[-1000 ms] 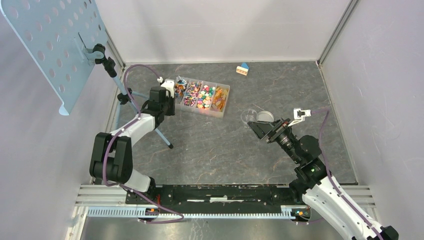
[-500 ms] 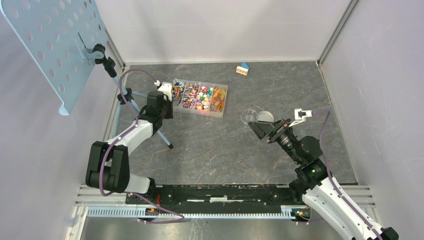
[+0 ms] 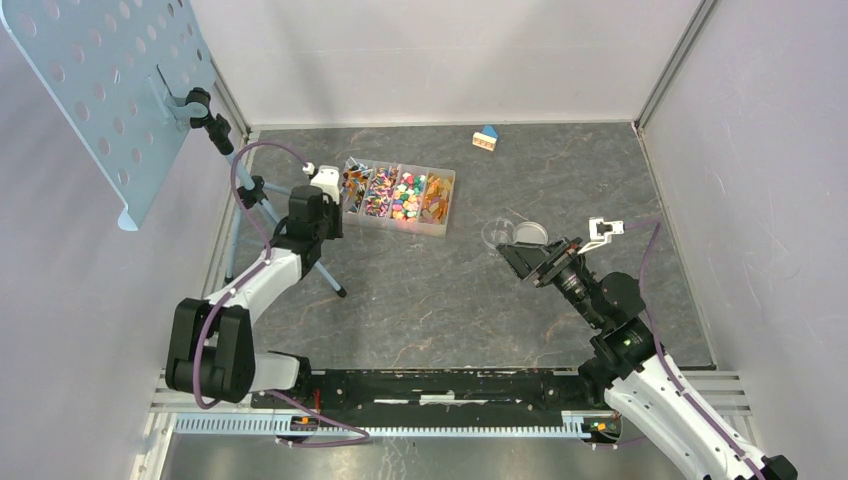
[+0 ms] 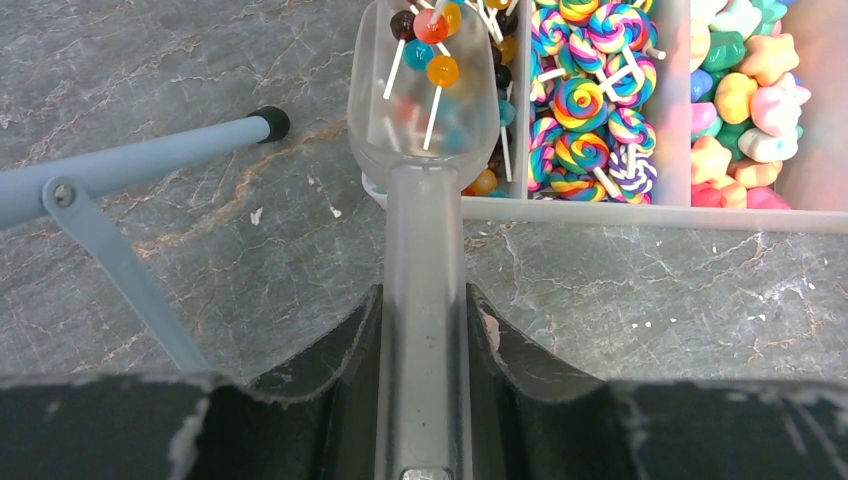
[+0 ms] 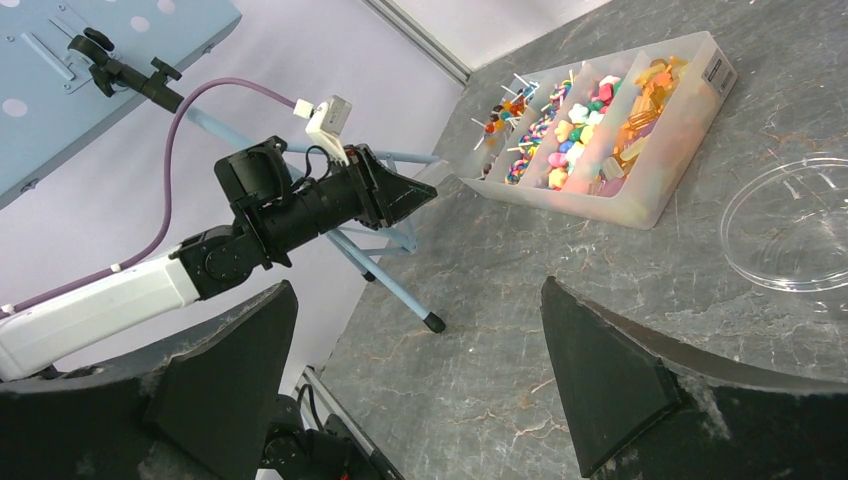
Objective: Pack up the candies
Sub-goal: Scoop the fake candies from the storage box.
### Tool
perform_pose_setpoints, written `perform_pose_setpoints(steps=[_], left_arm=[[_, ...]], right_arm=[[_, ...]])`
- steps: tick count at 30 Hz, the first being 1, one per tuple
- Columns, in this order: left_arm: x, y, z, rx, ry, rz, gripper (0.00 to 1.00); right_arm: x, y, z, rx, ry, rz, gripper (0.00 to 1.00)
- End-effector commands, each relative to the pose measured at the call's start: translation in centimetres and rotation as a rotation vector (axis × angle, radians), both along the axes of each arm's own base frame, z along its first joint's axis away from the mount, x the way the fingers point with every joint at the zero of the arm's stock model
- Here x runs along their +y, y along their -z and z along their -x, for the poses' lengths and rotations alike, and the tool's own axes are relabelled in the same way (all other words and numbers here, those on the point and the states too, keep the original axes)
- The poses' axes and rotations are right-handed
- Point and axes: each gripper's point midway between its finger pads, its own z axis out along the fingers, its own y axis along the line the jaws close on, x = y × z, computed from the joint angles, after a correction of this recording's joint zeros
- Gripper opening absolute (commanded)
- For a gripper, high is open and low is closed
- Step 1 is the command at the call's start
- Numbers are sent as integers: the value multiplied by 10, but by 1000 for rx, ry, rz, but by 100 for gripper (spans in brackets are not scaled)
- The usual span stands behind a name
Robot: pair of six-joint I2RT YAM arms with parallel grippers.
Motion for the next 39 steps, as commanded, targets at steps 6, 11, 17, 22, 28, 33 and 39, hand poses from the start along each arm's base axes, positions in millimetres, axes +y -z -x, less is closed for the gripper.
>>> perform_pose_setpoints(steps=[6,11,17,22,28,33,39], left_arm=[[4,-36,-3,-135,-25,31,2],[4,-41,2,-155,-7,24,2],[2,-52,8,-199,8,45,2],[1,-67,15,-245,23,51,2],[-8,-87,23,-314,81,80,2],[-17,-103,30,-338,141,95,2],[-33,-118,42,-345,239,124,2]], right_arm=[[-1,-9,1,-29,4,-10,98],[-2,-8,2,-30,4,-14,98],[-3,-7,3,-26,6,-11,98],[-6,-6,3,-26,17,-3,98],[-10,-9,3,-34,37,7,98],[-11,-9,4,-32,39,21,98],[-22,-5,0,-40,98,102,98]])
